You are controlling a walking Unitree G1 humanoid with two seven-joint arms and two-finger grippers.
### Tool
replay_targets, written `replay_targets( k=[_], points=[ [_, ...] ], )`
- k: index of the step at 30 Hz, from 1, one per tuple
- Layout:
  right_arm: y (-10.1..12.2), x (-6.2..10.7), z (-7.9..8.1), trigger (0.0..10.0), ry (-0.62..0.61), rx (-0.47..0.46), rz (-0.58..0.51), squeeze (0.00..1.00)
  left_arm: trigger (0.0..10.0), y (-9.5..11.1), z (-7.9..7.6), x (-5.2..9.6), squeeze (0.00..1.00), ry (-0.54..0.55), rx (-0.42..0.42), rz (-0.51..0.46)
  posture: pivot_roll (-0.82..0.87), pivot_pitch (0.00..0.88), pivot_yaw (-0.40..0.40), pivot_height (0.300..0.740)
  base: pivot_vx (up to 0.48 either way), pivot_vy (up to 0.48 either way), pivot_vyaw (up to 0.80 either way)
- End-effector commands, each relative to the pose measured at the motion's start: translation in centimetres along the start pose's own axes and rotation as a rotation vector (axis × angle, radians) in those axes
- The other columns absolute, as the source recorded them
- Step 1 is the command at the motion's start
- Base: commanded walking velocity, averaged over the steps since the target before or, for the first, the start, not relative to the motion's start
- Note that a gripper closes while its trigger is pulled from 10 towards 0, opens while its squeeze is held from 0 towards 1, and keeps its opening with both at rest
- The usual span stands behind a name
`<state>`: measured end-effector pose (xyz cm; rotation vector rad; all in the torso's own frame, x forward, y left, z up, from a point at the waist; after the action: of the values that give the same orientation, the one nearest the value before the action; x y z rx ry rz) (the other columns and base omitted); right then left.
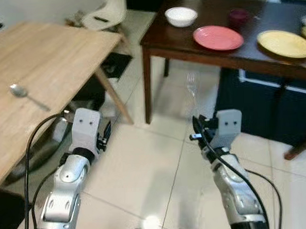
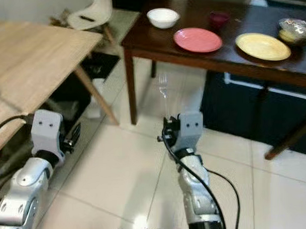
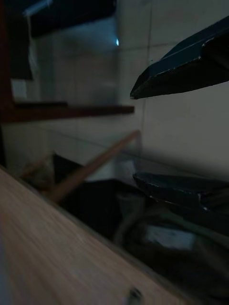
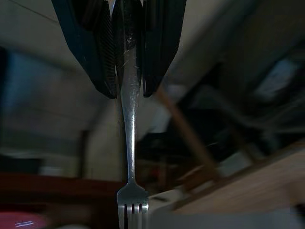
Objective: Setting the table
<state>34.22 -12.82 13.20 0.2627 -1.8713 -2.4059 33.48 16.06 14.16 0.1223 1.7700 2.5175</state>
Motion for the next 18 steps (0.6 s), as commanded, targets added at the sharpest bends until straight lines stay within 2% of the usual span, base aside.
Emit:
replay_targets(
  k=[1, 15, 17, 18],
  points=[
    [0.1, 0.1, 0.1, 10.0, 0.012, -0.012, -0.006, 0.0, 10.0, -0.8, -0.1, 0.2, 0.0, 0.001, -0.006, 0.027, -0.09, 0.0, 0.065, 0.74, 0.0, 0.0, 0.78],
    [0.9, 0.0, 1.2, 10.0, 0.077, -0.037, -0.04, 0.0, 10.0, -0.7, 0.1, 0.1, 0.0, 0.006, -0.01, 0.025, -0.08, 0.0, 0.068, 0.74, 0.0, 0.0, 0.78],
    [1.6, -0.1, 1.4, 10.0, 0.092, -0.039, -0.062, 0.0, 10.0, 0.3, 1.3, -0.1, 0.0, 0.057, -0.018, -0.015, -0.08, 0.0, 0.069, 0.74, 0.0, 0.0, 0.78],
    [1.6, -0.1, 1.4, 10.0, 0.092, -0.039, -0.062, 0.0, 10.0, 0.3, 1.3, -0.1, 0.0, 0.057, -0.018, -0.015, -0.08, 0.0, 0.069, 0.74, 0.0, 0.0, 0.78]
  ],
)
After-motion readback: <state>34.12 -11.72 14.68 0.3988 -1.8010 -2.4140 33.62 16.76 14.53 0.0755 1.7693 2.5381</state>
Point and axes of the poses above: a point about 5 cm out from each wrist's last joint towards the gripper, its own x axis pointing back from the gripper into the wrist, its own y axis along the axis of the wrist's last joint, z = x × y, the point moved 5 cm from there along -x, pointing out of the wrist towards the gripper, and after that the axes turned 9 degrees about -x, right-handed, at the moved point
